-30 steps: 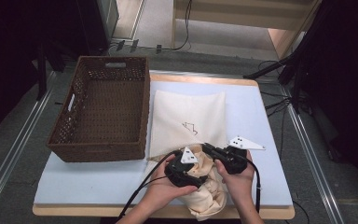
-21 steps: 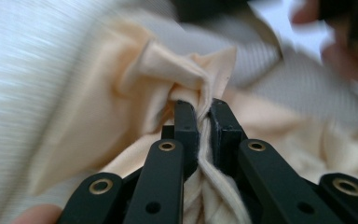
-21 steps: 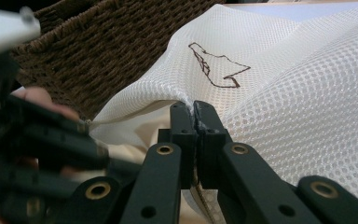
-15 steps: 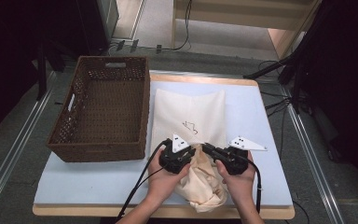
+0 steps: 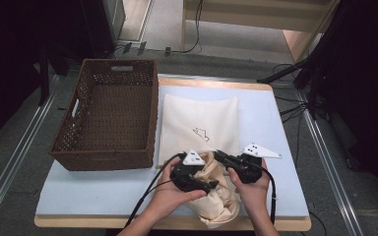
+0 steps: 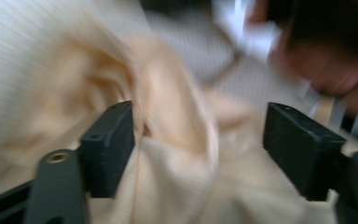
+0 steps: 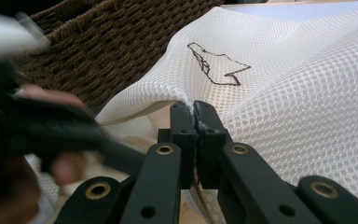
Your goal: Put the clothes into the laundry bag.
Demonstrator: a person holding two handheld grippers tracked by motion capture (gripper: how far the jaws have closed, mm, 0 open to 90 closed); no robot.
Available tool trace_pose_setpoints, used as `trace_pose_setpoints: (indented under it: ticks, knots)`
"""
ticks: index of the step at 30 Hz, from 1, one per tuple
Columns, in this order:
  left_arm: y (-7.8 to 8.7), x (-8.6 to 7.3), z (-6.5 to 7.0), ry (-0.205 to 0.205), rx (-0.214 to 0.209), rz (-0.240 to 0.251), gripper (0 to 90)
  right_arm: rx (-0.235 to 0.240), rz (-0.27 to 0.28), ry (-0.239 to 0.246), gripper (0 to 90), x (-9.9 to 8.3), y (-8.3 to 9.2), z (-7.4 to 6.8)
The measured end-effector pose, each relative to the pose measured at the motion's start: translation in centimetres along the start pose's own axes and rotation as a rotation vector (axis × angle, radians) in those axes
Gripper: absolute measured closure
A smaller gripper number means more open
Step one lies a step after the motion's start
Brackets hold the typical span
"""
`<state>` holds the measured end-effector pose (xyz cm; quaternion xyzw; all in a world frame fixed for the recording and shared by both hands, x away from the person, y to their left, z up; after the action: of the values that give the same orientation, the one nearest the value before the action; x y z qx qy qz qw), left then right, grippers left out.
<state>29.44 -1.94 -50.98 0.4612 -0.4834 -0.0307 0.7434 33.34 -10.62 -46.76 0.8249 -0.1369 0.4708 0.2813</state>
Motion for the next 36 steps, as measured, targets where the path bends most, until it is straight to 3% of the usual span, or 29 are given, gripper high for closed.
trace_pose_setpoints:
  ticks: [1, 2, 3, 4, 5, 6, 9, 13, 14, 15, 17, 18, 21, 23, 26, 29, 33, 36]
  knots:
    - [-0.4, 0.0, 0.1, -0.031, 0.041, 0.025, 22.7, 0.002, -0.001, 0.003, 88.2, 0.0, 0.0, -0.1]
    - [-0.6, 0.1, 0.0, -0.063, 0.095, 0.025, 29.1, 0.001, -0.001, 0.005, 88.2, 0.0, -0.1, -0.1]
    - [-0.7, 0.1, 0.0, -0.071, 0.121, 0.023, 43.3, 0.001, -0.004, 0.007, 88.3, 0.0, -0.1, -0.1]
    - [-0.9, -0.1, 0.0, -0.084, 0.152, 0.0, 64.5, 0.0, -0.005, 0.006, 88.2, -0.1, -0.1, -0.2]
    - [-1.1, -0.1, 0.0, -0.09, 0.166, 0.005, 77.8, 0.001, -0.003, 0.002, 88.2, -0.1, -0.1, -0.2]
    - [-1.1, 0.0, 0.0, -0.081, 0.172, 0.002, 84.8, 0.001, -0.002, 0.005, 88.2, -0.1, 0.0, -0.2]
    - [-0.5, 1.1, -0.7, -0.015, 0.174, 0.046, 86.0, 0.004, 0.005, 0.009, 88.2, 0.1, 0.2, -0.3]
    - [0.5, 3.1, -2.6, 0.08, 0.263, 0.138, 86.1, 0.004, 0.017, 0.007, 88.3, 0.3, 0.5, -0.4]
    - [0.4, 3.1, -3.0, 0.077, 0.287, 0.14, 86.0, 0.003, 0.018, 0.006, 88.2, 0.4, 0.6, -0.4]
    - [-0.4, 2.8, -3.3, 0.074, 0.288, 0.109, 85.6, 0.003, 0.019, 0.005, 88.3, 0.4, 0.6, -0.4]
    - [-1.6, 2.0, -3.3, 0.095, 0.214, 0.067, 79.5, 0.003, 0.017, 0.007, 88.2, 0.4, 0.6, -0.3]
    - [-1.6, 1.8, -3.1, 0.092, 0.195, 0.078, 73.2, 0.001, 0.015, 0.009, 88.2, 0.4, 0.6, -0.3]
    - [0.2, 2.0, -2.5, 0.09, 0.14, 0.122, 49.1, 0.0, 0.012, 0.001, 88.2, 0.2, 0.6, -0.2]
    - [1.9, 2.0, -2.4, 0.08, 0.139, 0.143, 33.5, -0.001, 0.011, 0.003, 88.2, 0.2, 0.6, -0.1]
    - [4.5, 1.2, -2.7, 0.076, 0.132, 0.166, 28.2, -0.002, 0.011, 0.003, 88.1, 0.1, 0.6, 0.1]
    - [5.8, -0.8, -3.0, 0.071, 0.117, 0.145, 25.9, -0.005, 0.01, -0.001, 88.1, 0.0, 0.5, 0.2]
    - [4.6, -3.2, -2.5, 0.05, 0.09, 0.045, 22.3, -0.007, 0.006, -0.001, 88.1, 0.0, 0.3, 0.2]
    - [3.4, -3.4, -2.0, 0.038, 0.114, 0.026, 20.2, -0.004, -0.004, 0.0, 88.1, -0.2, -0.1, -0.1]
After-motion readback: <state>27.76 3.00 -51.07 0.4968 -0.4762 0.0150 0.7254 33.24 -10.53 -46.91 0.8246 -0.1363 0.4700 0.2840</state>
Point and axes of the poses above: each handheld gripper's, and its own axes: y roughly backward along the jaws, x roughly out of its top, z roughly to its right, the point moved 8 cm from there along -y, roughly forward along the jaws, and after that the axes turned 9 degrees about x, right-handed, at the moved point
